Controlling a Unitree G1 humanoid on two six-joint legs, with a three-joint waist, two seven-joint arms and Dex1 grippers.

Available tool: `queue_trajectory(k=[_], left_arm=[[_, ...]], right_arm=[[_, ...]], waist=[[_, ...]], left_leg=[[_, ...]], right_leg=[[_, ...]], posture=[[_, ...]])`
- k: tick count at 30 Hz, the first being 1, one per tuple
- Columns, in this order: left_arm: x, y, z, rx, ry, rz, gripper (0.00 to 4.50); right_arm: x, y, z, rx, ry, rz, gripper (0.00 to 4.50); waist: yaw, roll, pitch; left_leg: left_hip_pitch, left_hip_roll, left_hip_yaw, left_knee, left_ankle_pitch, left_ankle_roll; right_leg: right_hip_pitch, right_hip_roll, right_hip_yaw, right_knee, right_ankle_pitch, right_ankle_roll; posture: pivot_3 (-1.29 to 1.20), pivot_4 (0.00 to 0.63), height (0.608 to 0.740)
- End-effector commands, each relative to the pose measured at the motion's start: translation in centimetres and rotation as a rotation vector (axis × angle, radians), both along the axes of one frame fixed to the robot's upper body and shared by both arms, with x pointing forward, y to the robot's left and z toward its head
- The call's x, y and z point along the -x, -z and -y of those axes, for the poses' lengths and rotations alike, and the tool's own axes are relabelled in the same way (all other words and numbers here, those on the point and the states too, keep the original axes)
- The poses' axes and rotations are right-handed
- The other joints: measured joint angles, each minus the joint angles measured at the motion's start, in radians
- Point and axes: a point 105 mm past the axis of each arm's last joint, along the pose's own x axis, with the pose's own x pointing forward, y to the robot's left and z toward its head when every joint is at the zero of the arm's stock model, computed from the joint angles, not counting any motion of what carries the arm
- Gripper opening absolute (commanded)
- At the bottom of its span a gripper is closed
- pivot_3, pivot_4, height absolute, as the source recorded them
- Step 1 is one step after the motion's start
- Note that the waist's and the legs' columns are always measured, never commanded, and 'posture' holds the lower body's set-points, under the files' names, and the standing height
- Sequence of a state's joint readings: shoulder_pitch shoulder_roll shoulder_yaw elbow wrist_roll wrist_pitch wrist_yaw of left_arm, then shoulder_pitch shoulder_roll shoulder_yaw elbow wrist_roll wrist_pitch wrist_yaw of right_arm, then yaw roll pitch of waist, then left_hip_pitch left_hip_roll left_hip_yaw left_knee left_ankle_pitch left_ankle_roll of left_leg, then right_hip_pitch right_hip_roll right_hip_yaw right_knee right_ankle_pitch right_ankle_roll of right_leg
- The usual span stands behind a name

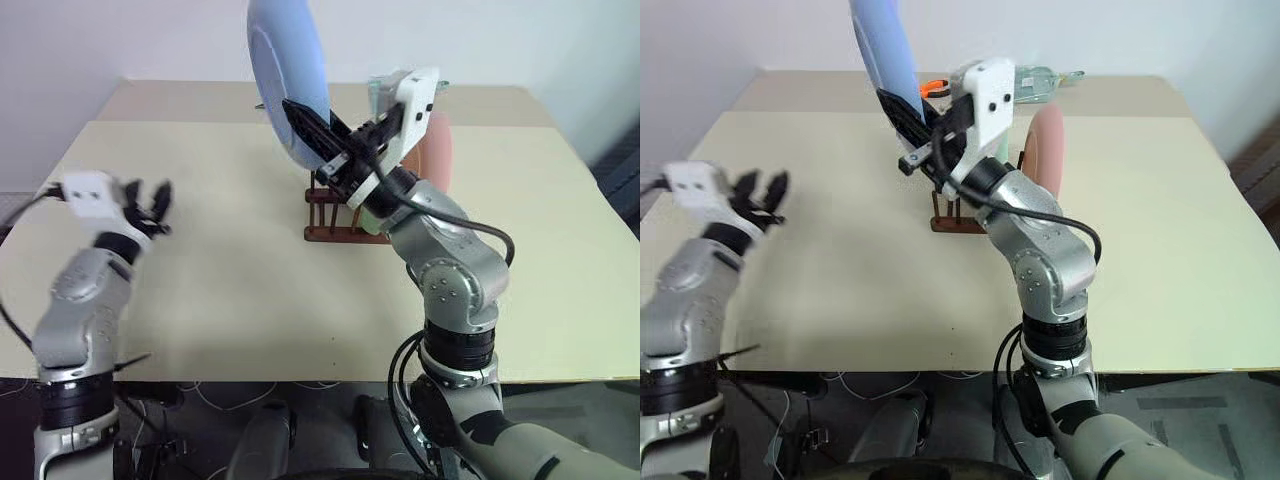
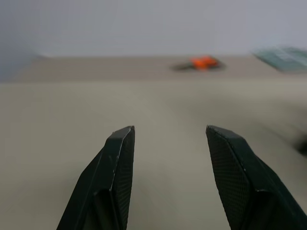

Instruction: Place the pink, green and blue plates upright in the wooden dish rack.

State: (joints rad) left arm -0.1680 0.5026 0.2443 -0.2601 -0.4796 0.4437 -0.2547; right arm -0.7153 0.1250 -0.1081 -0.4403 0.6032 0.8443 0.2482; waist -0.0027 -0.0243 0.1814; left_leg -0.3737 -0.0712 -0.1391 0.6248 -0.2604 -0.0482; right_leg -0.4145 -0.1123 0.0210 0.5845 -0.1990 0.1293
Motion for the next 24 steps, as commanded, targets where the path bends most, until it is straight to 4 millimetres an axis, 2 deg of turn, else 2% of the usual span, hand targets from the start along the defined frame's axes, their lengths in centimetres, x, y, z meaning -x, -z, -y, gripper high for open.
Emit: queue_trajectory(k=[1, 10, 17, 24], left_arm=[[1.7, 1.6, 3.9, -0.146, 0.229, -0.019, 2.38], [3.8, 3.6, 7.6, -0.185, 0.491, -0.104, 2.38], [4.0, 3.6, 8.3, -0.206, 0.520, -0.108, 2.38], [4.3, 3.5, 9.1, -0.219, 0.547, -0.116, 2.38]], right_arm=[[0.7, -1.3, 0.8, -0.132, -0.056, -0.138, 0.00], [-0.7, -1.4, 2.8, -0.191, -0.012, -0.351, 0.00], [-1.0, -1.2, 2.5, -0.191, -0.013, -0.454, 0.00], [-1.6, -0.8, 3.4, -0.162, 0.055, -0.494, 0.00]], waist=[[-0.009, 0.000, 0.000], [-0.019, 0.004, 0.000], [-0.017, 0.004, 0.000], [-0.018, 0.004, 0.000]], left_leg=[[0.000, 0.000, 0.000, -0.001, 0.000, 0.000], [-0.001, 0.001, 0.002, -0.005, 0.000, 0.000], [-0.001, 0.001, 0.003, -0.004, 0.000, 0.000], [-0.001, 0.001, 0.003, -0.004, 0.000, 0.001]], right_leg=[[-0.001, 0.000, 0.000, 0.000, 0.000, 0.000], [-0.010, 0.001, 0.001, 0.007, -0.002, -0.004], [-0.009, 0.001, 0.001, 0.007, -0.002, -0.003], [-0.009, 0.001, 0.001, 0.007, -0.002, -0.002]], posture=[[0.00, 0.150, 0.740], [0.00, 0.150, 0.740], [0.00, 0.150, 0.740], [0.00, 0.150, 0.740]])
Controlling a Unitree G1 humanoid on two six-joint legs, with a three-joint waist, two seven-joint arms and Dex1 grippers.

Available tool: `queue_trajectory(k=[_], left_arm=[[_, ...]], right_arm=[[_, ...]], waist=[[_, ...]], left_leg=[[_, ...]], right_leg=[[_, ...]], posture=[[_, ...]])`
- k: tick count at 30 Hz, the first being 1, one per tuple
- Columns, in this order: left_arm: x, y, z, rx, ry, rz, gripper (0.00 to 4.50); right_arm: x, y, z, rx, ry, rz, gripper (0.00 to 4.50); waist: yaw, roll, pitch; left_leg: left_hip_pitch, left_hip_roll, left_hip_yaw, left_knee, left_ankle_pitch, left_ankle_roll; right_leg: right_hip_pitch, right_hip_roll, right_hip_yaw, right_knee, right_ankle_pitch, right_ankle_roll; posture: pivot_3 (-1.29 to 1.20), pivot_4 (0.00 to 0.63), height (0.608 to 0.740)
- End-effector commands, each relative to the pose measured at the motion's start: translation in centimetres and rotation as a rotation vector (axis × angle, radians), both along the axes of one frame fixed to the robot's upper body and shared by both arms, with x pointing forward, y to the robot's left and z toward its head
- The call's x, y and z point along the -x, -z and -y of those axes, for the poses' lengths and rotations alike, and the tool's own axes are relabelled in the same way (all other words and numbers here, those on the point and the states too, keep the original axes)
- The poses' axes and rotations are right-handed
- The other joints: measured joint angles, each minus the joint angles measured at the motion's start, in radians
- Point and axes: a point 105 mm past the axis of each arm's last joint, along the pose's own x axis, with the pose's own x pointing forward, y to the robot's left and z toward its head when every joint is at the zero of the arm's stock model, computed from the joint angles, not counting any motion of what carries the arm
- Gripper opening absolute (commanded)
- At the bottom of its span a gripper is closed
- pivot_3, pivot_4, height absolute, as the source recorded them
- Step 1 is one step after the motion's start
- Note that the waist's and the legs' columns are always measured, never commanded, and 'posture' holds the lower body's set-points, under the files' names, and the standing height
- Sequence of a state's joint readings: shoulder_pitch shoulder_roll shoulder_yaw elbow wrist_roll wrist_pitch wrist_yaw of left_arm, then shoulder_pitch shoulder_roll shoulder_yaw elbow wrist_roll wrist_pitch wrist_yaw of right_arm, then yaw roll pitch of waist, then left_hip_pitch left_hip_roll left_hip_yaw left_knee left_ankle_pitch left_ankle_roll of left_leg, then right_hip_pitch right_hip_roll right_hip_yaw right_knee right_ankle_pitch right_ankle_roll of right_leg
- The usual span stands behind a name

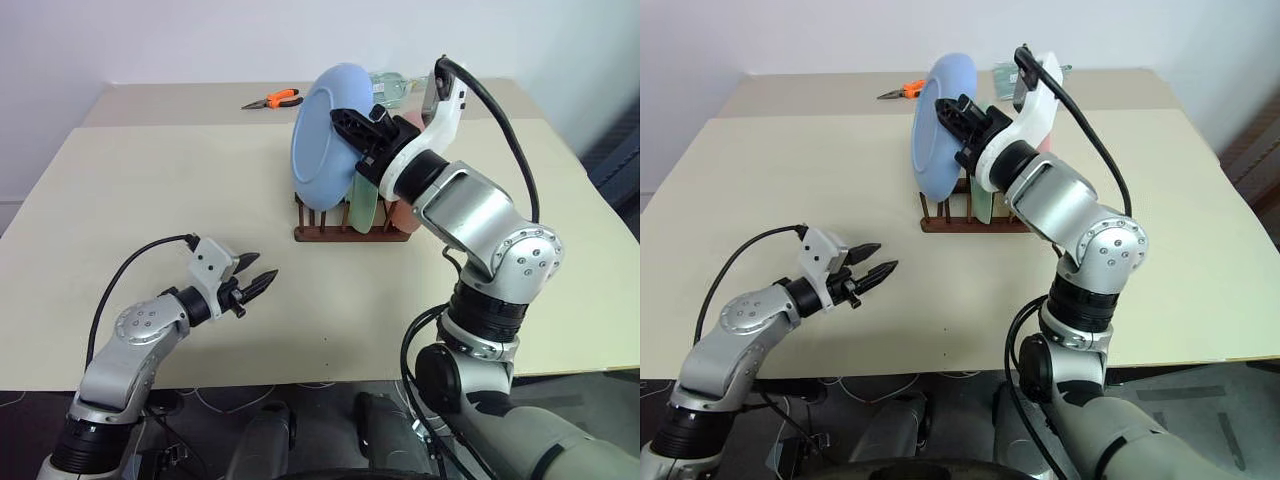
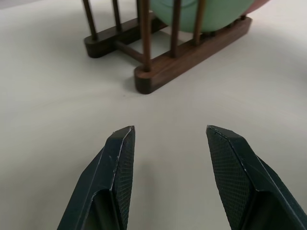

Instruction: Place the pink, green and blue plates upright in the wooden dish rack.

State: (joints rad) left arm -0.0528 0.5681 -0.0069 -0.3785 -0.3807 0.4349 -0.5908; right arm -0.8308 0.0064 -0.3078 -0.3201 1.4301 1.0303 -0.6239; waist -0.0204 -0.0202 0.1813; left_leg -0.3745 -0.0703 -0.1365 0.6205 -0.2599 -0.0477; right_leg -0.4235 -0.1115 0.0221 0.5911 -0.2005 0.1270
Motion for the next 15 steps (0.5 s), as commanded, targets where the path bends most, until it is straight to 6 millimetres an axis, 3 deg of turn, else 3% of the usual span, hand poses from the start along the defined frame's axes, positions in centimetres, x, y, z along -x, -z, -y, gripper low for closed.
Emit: queue_trajectory(k=[1, 9, 15], left_arm=[[0.1, -1.1, 0.7, -0.007, 0.025, 0.041, 2.38], [0.0, -1.7, 1.5, -0.005, 0.040, 0.042, 2.38], [0.7, -1.8, 2.1, -0.006, 0.087, 0.042, 2.38]], right_arm=[[0.5, -1.5, -0.1, -0.018, -0.008, 0.044, 0.00], [-0.1, -1.0, 0.2, 0.002, 0.023, 0.001, 0.00], [-1.7, -0.5, 0.0, 0.037, 0.060, -0.050, 0.00]], waist=[[0.000, 0.000, 0.000], [0.000, 0.000, 0.000], [0.000, 0.000, 0.000]], left_leg=[[0.000, 0.000, 0.000, 0.000, 0.000, 0.000], [0.000, 0.000, 0.000, 0.000, 0.000, 0.000], [0.000, 0.000, 0.000, 0.000, 0.000, 0.000]], right_leg=[[0.000, 0.000, 0.000, 0.000, 0.000, 0.000], [0.000, 0.000, 0.000, 0.000, 0.000, 0.000], [0.000, 0.000, 0.000, 0.000, -0.001, -0.001]], posture=[[0.00, 0.150, 0.740], [0.00, 0.150, 0.740], [0.00, 0.150, 0.740]])
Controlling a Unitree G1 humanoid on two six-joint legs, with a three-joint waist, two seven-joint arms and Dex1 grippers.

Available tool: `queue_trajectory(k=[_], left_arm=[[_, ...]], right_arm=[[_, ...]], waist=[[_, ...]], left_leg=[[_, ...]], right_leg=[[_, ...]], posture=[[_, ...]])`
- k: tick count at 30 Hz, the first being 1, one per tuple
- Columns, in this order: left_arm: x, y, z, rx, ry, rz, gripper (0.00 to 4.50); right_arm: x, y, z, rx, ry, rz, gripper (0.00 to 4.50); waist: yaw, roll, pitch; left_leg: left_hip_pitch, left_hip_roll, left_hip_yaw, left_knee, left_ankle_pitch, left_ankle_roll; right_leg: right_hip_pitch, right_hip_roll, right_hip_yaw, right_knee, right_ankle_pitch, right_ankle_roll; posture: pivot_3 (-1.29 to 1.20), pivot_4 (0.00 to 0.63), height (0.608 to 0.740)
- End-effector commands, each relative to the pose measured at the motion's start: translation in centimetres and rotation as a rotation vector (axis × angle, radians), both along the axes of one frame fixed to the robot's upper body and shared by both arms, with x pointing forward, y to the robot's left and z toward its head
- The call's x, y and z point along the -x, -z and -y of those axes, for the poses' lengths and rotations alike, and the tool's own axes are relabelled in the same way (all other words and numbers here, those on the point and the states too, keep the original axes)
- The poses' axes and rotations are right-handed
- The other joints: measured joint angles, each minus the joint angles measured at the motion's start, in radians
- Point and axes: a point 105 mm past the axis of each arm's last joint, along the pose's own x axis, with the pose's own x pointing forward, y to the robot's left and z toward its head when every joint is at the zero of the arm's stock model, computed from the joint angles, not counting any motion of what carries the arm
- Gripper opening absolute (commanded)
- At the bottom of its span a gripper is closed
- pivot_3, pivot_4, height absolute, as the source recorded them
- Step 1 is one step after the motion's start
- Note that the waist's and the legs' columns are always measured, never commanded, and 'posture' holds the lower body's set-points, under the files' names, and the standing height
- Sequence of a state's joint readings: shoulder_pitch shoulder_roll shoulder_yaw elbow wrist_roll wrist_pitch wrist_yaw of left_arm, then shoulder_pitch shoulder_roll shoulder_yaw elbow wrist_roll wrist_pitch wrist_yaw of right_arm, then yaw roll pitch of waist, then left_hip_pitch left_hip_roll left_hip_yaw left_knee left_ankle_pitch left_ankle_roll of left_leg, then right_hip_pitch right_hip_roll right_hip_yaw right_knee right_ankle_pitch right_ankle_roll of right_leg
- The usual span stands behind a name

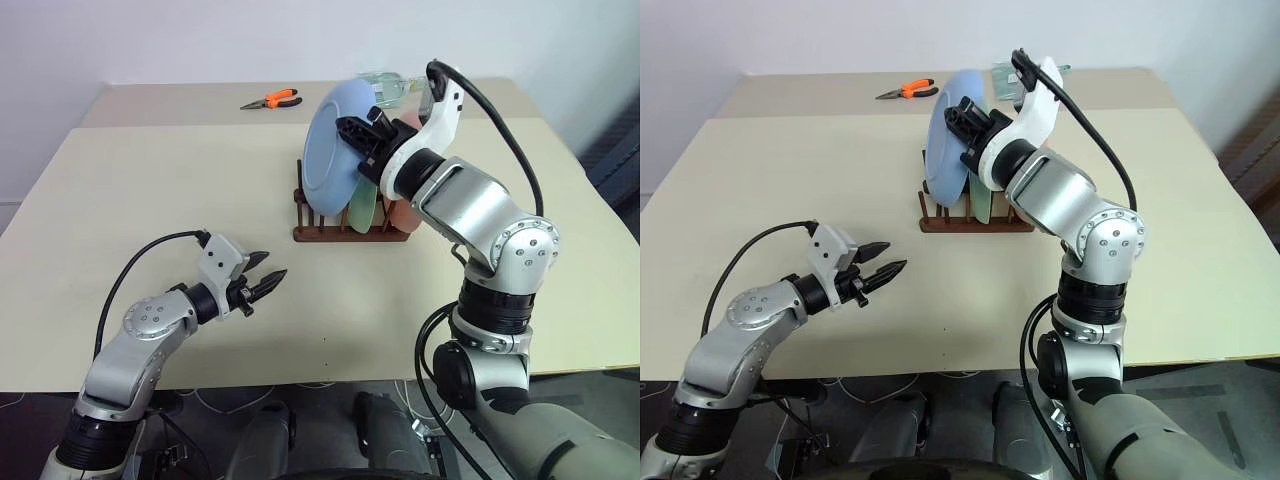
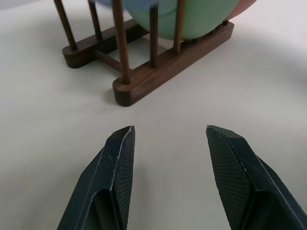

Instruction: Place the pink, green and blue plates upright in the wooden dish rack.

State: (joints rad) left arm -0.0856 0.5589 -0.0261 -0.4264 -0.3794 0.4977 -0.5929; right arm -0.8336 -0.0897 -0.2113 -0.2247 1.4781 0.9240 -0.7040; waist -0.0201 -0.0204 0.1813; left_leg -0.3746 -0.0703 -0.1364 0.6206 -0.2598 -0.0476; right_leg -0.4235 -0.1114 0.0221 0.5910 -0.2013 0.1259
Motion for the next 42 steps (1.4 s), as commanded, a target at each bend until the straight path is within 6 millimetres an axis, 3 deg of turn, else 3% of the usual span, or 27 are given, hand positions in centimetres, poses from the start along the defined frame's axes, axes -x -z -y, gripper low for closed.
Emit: queue_trajectory(k=[1, 3, 4, 11, 15, 19, 23, 26, 28, 31, 34, 42], left_arm=[[0.7, -1.0, 0.9, 0.000, 0.051, 0.040, 2.38], [0.7, -1.0, 0.9, 0.001, 0.053, 0.040, 2.38], [0.7, -1.0, 0.9, 0.001, 0.054, 0.040, 2.44], [0.7, -0.6, 0.9, 0.002, 0.046, 0.034, 2.44], [0.7, -0.4, 0.9, 0.001, 0.047, 0.031, 2.44], [0.4, -0.2, 0.4, -0.009, 0.028, 0.042, 2.44], [-0.4, 0.0, -2.0, -0.034, -0.058, 0.063, 2.44], [-0.9, 0.6, -5.5, -0.081, -0.153, 0.061, 2.44], [-1.2, 0.9, -7.4, -0.100, -0.208, 0.065, 2.44], [-1.4, 1.2, -8.9, -0.108, -0.249, 0.070, 2.44], [-1.6, 1.3, -9.1, -0.099, -0.263, 0.076, 2.44], [-1.5, 1.3, -9.3, -0.049, -0.286, 0.078, 2.44]], right_arm=[[-0.2, -2.0, -0.6, -0.001, 0.000, 0.058, 0.00], [-0.5, -2.4, -0.8, 0.023, 0.001, 0.079, 0.00], [-0.7, -2.6, -0.9, 0.040, 0.002, 0.095, 0.82], [0.2, -5.6, -1.4, 0.139, -0.018, 0.332, 4.18], [1.5, -7.0, -0.9, 0.253, -0.025, 0.522, 4.18], [3.2, -8.1, 2.5, 0.480, 0.014, 0.801, 4.18], [4.8, -6.3, 8.7, 0.621, -0.024, 0.849, 4.36], [4.6, -2.0, 16.3, 0.778, 0.083, 0.651, 4.36], [4.9, 1.0, 19.3, 0.828, 0.118, 0.542, 4.36], [5.3, 5.3, 20.9, 0.912, 0.082, 0.435, 4.36], [5.2, 7.5, 21.9, 0.933, 0.089, 0.391, 4.36], [3.8, 10.3, 23.1, 0.966, 0.110, 0.357, 4.36]], waist=[[0.000, 0.000, 0.000], [0.000, 0.000, 0.000], [0.000, 0.000, 0.000], [0.001, 0.000, 0.000], [0.003, 0.000, 0.000], [0.009, 0.000, 0.000], [0.010, -0.001, 0.000], [0.013, -0.002, 0.000], [0.013, -0.002, 0.000], [0.007, 0.001, 0.001], [0.006, 0.003, 0.001], [0.013, 0.002, 0.001]], left_leg=[[0.000, 0.000, 0.000, 0.000, 0.000, 0.000], [0.000, 0.000, 0.000, 0.000, 0.000, 0.000], [0.000, 0.000, 0.000, 0.000, 0.000, 0.000], [0.000, 0.000, 0.000, 0.000, 0.000, 0.000], [-0.001, 0.000, 0.000, 0.000, 0.000, 0.000], [-0.002, 0.000, 0.000, 0.001, 0.000, 0.000], [0.000, 0.000, -0.001, 0.002, -0.002, 0.003], [0.000, 0.000, 0.001, 0.003, -0.003, 0.005], [0.000, 0.000, 0.001, 0.002, -0.004, 0.005], [0.001, 0.000, 0.004, 0.003, -0.004, 0.005], [0.002, 0.000, 0.006, 0.004, -0.004, 0.005], [0.000, -0.001, 0.005, 0.007, -0.004, 0.006]], right_leg=[[0.000, 0.000, 0.000, 0.000, 0.000, 0.000], [0.000, 0.000, 0.000, 0.000, 0.000, 0.000], [0.000, 0.000, 0.000, 0.000, 0.000, 0.000], [0.000, 0.000, 0.000, 0.000, 0.000, 0.000], [0.000, 0.000, 0.000, 0.000, 0.000, 0.000], [0.001, 0.000, -0.001, -0.002, -0.001, 0.001], [0.009, -0.001, -0.003, -0.011, -0.004, 0.005], [0.010, -0.002, -0.003, -0.013, -0.004, 0.005], [0.010, -0.003, -0.003, -0.013, -0.004, 0.006], [0.010, -0.003, -0.002, -0.013, -0.004, 0.006], [0.010, -0.005, -0.002, -0.012, -0.004, 0.005], [0.011, -0.007, -0.003, -0.012, -0.004, 0.005]], posture=[[0.00, 0.150, 0.740], [0.00, 0.150, 0.740], [0.00, 0.150, 0.740], [0.00, 0.150, 0.740], [0.00, 0.150, 0.740], [0.00, 0.150, 0.740], [0.00, 0.150, 0.740], [0.00, 0.150, 0.740], [0.00, 0.150, 0.740], [0.00, 0.150, 0.740], [0.00, 0.150, 0.740], [0.00, 0.150, 0.740]])
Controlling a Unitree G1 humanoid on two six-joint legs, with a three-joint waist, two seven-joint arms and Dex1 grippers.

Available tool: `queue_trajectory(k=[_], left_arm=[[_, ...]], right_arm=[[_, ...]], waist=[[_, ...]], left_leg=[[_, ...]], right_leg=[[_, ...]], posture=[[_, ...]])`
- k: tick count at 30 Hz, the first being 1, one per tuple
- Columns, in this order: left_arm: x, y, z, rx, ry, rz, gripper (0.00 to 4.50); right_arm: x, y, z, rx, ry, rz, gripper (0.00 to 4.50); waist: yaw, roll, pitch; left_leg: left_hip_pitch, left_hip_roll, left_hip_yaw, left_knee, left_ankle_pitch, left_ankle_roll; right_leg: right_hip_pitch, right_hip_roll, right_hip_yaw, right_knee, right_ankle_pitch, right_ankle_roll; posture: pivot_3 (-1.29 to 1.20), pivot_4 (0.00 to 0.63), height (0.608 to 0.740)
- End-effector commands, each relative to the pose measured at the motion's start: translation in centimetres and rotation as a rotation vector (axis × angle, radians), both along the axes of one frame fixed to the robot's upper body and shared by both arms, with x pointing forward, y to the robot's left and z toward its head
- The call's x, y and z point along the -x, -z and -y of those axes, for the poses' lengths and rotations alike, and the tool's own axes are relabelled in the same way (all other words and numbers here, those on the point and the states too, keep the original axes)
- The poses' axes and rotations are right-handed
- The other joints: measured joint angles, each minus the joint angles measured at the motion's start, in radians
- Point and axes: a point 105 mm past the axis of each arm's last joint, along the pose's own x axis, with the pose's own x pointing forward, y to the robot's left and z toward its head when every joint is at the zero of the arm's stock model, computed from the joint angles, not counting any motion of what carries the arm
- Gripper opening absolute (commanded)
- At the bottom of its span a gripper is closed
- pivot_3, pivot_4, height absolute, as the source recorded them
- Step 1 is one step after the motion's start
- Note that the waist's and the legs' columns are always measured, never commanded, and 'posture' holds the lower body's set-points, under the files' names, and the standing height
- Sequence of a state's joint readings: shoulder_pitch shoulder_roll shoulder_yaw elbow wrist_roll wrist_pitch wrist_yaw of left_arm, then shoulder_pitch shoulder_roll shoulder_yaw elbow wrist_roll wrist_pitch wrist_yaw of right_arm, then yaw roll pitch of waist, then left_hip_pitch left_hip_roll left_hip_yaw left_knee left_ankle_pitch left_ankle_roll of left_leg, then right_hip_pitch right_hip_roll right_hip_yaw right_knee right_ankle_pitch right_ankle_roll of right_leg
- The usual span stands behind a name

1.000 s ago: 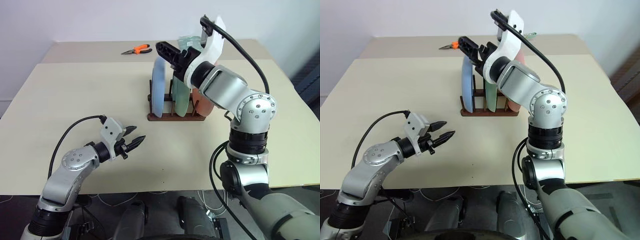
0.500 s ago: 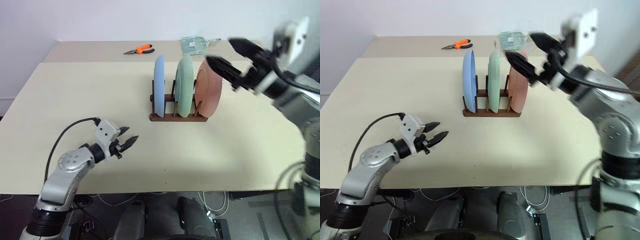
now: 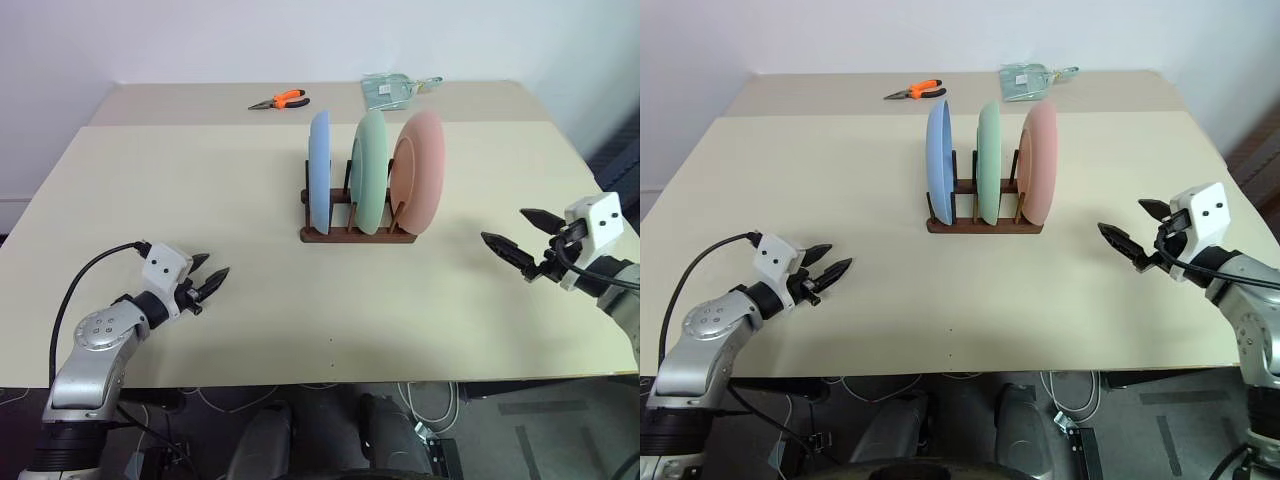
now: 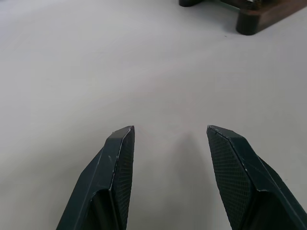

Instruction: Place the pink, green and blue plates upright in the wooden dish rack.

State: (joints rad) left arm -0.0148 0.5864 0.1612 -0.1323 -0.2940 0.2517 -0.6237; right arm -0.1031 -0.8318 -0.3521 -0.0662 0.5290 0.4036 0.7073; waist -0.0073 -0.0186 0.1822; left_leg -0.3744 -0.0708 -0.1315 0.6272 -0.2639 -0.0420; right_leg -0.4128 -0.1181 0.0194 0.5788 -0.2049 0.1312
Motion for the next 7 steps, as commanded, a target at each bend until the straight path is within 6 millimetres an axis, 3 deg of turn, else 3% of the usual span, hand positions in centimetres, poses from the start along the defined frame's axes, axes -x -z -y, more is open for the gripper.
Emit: queue_trajectory(k=[1, 7], left_arm=[[0.03, -1.27, -0.29, 0.010, -0.008, 0.052, 2.44], [-0.05, -1.25, -0.09, 0.021, -0.005, 0.049, 2.44]], right_arm=[[-0.55, -0.49, 0.09, 0.040, -0.006, 0.050, 4.36], [-1.51, 0.31, -0.57, 0.059, -0.031, 0.060, 4.36]], waist=[[0.000, 0.000, 0.000], [-0.001, 0.000, 0.000]], left_leg=[[0.000, 0.000, 0.000, 0.000, 0.000, 0.000], [0.000, 0.000, 0.000, 0.000, 0.000, 0.000]], right_leg=[[0.000, 0.000, 0.000, 0.000, 0.000, 0.000], [0.000, 0.000, 0.000, 0.001, 0.000, 0.000]], posture=[[0.00, 0.150, 0.740], [0.00, 0.150, 0.740]])
